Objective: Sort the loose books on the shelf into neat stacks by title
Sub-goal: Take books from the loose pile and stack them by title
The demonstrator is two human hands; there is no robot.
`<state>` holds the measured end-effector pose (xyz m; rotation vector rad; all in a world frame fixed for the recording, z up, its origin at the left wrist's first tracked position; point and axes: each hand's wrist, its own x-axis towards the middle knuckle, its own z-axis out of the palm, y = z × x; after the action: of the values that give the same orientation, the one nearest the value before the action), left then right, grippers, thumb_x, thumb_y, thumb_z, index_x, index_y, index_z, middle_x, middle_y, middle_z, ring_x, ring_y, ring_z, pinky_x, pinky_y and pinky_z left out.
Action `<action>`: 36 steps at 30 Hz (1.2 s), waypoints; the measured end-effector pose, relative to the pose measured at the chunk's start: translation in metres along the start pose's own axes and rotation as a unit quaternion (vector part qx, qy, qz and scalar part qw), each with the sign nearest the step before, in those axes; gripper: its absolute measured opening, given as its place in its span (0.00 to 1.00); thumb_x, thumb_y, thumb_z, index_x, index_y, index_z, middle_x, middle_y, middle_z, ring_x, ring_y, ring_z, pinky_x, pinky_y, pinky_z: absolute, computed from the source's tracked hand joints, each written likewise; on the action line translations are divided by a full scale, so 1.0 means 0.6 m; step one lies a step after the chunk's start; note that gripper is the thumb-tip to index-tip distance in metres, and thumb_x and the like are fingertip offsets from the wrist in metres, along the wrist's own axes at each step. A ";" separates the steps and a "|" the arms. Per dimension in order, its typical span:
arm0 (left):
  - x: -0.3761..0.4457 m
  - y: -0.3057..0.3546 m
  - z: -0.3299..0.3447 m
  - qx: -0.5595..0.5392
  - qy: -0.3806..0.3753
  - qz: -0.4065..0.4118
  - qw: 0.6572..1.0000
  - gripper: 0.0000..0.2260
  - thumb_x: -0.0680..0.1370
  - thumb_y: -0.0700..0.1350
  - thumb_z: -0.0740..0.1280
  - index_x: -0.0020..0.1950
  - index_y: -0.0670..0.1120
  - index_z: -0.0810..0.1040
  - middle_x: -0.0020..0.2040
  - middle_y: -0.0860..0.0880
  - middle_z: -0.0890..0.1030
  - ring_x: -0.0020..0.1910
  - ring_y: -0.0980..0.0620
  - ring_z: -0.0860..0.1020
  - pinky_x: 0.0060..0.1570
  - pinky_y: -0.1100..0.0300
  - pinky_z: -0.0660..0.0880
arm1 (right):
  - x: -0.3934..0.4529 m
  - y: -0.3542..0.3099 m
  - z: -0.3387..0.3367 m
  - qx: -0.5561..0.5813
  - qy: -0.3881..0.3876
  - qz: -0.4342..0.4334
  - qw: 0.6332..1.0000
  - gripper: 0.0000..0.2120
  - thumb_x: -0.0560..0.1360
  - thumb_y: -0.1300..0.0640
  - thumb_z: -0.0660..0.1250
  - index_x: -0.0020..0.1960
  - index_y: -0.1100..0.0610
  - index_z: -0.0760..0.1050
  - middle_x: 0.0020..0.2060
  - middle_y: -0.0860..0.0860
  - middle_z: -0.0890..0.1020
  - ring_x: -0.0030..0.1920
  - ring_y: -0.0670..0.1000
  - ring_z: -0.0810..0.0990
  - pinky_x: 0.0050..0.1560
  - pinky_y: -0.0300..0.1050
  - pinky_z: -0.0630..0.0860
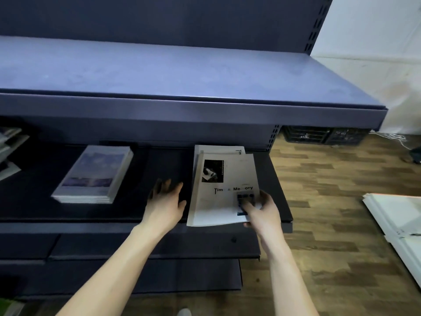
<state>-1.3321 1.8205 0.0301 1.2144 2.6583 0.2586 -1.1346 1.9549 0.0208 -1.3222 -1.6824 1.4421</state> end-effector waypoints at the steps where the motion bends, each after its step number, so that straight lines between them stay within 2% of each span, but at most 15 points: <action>1: 0.005 0.001 -0.001 -0.003 -0.002 -0.002 1.000 0.26 0.82 0.54 0.58 0.79 0.53 0.54 0.79 0.46 0.53 0.78 0.42 0.48 0.75 0.47 0.54 | 0.005 -0.001 0.001 -0.004 -0.002 -0.003 1.000 0.24 0.76 0.58 0.70 0.70 0.54 0.69 0.50 0.42 0.77 0.45 0.45 0.81 0.32 0.40 0.80; 4: 0.022 0.006 -0.003 -0.014 -0.005 -0.009 1.000 0.26 0.82 0.53 0.57 0.79 0.53 0.54 0.79 0.47 0.52 0.78 0.43 0.46 0.75 0.47 0.53 | 0.026 -0.001 0.006 -0.020 -0.001 -0.010 1.000 0.24 0.76 0.59 0.69 0.70 0.54 0.70 0.53 0.47 0.81 0.43 0.46 0.83 0.33 0.41 0.81; 7: 0.035 0.011 -0.003 -0.015 -0.010 -0.014 1.000 0.26 0.83 0.53 0.57 0.79 0.53 0.53 0.80 0.47 0.52 0.79 0.43 0.46 0.75 0.48 0.51 | 0.040 0.000 0.011 -0.024 0.006 -0.013 1.000 0.23 0.76 0.60 0.68 0.70 0.53 0.70 0.52 0.47 0.82 0.41 0.47 0.83 0.34 0.43 0.83; 11: 0.052 0.011 -0.003 -0.027 -0.005 -0.015 1.000 0.25 0.83 0.52 0.57 0.79 0.53 0.55 0.80 0.47 0.52 0.78 0.43 0.46 0.75 0.48 0.52 | 0.052 0.004 0.017 -0.045 0.019 -0.028 0.998 0.24 0.78 0.62 0.67 0.72 0.57 0.68 0.57 0.52 0.80 0.43 0.46 0.80 0.30 0.27 0.73; 14: 0.059 0.011 -0.001 -0.041 -0.004 -0.016 0.999 0.25 0.82 0.50 0.58 0.79 0.53 0.56 0.79 0.47 0.53 0.78 0.43 0.47 0.75 0.47 0.53 | 0.060 0.008 0.021 -0.082 0.026 -0.047 0.995 0.22 0.78 0.63 0.66 0.71 0.59 0.69 0.57 0.53 0.80 0.41 0.44 0.76 0.33 0.22 0.69; 16: 0.063 0.011 0.000 -0.047 -0.004 -0.017 0.999 0.25 0.82 0.50 0.58 0.79 0.53 0.56 0.79 0.47 0.53 0.78 0.43 0.46 0.74 0.47 0.52 | 0.061 0.010 0.026 -0.090 0.028 -0.051 0.994 0.21 0.77 0.62 0.66 0.70 0.57 0.70 0.56 0.51 0.81 0.48 0.50 0.79 0.39 0.26 0.70; 19: 0.069 0.011 0.001 -0.049 -0.003 -0.022 0.999 0.25 0.83 0.50 0.57 0.79 0.53 0.56 0.79 0.46 0.52 0.79 0.43 0.46 0.74 0.46 0.52 | 0.069 0.016 0.038 -0.098 0.043 -0.056 0.993 0.22 0.76 0.61 0.67 0.70 0.57 0.70 0.59 0.54 0.80 0.60 0.55 0.78 0.58 0.44 0.74; 21: 0.072 0.011 0.000 -0.050 -0.005 -0.021 0.998 0.25 0.83 0.50 0.57 0.79 0.53 0.56 0.80 0.46 0.52 0.79 0.43 0.46 0.74 0.46 0.52 | 0.074 0.021 0.046 -0.111 0.052 -0.064 0.990 0.24 0.76 0.60 0.67 0.72 0.57 0.69 0.62 0.55 0.78 0.63 0.57 0.77 0.63 0.50 0.74; 27: 0.077 0.010 -0.004 -0.047 0.002 -0.022 0.999 0.25 0.82 0.51 0.57 0.79 0.53 0.57 0.79 0.46 0.53 0.79 0.43 0.46 0.74 0.46 0.53 | 0.085 0.026 0.051 -0.223 0.095 -0.077 0.967 0.27 0.77 0.54 0.66 0.75 0.58 0.66 0.64 0.57 0.76 0.64 0.60 0.71 0.59 0.49 0.67; 30: 0.080 0.009 -0.005 -0.049 0.001 -0.021 0.999 0.25 0.82 0.51 0.57 0.79 0.53 0.57 0.79 0.46 0.53 0.79 0.43 0.46 0.74 0.46 0.53 | 0.087 0.034 0.058 -0.227 0.116 -0.080 0.964 0.27 0.77 0.55 0.68 0.74 0.60 0.68 0.62 0.60 0.75 0.60 0.62 0.70 0.54 0.46 0.60; 33: 0.082 0.009 -0.003 -0.050 -0.001 -0.020 0.999 0.25 0.82 0.51 0.57 0.79 0.52 0.57 0.79 0.46 0.53 0.79 0.43 0.46 0.74 0.46 0.52 | 0.086 0.043 0.068 -0.223 0.132 -0.088 0.962 0.27 0.75 0.55 0.71 0.72 0.62 0.70 0.60 0.63 0.74 0.57 0.63 0.69 0.58 0.50 0.62; 36: 0.085 0.011 0.000 -0.050 -0.004 -0.017 0.999 0.24 0.82 0.51 0.58 0.78 0.52 0.58 0.79 0.46 0.53 0.79 0.43 0.46 0.74 0.46 0.52 | 0.087 0.046 0.072 -0.243 0.143 -0.095 0.955 0.27 0.75 0.54 0.71 0.71 0.63 0.71 0.60 0.63 0.74 0.56 0.63 0.70 0.57 0.52 0.63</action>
<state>-1.3600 1.8636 0.0258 1.1357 2.6222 0.3758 -1.1826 1.9835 -0.0266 -1.4833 -1.9668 0.7049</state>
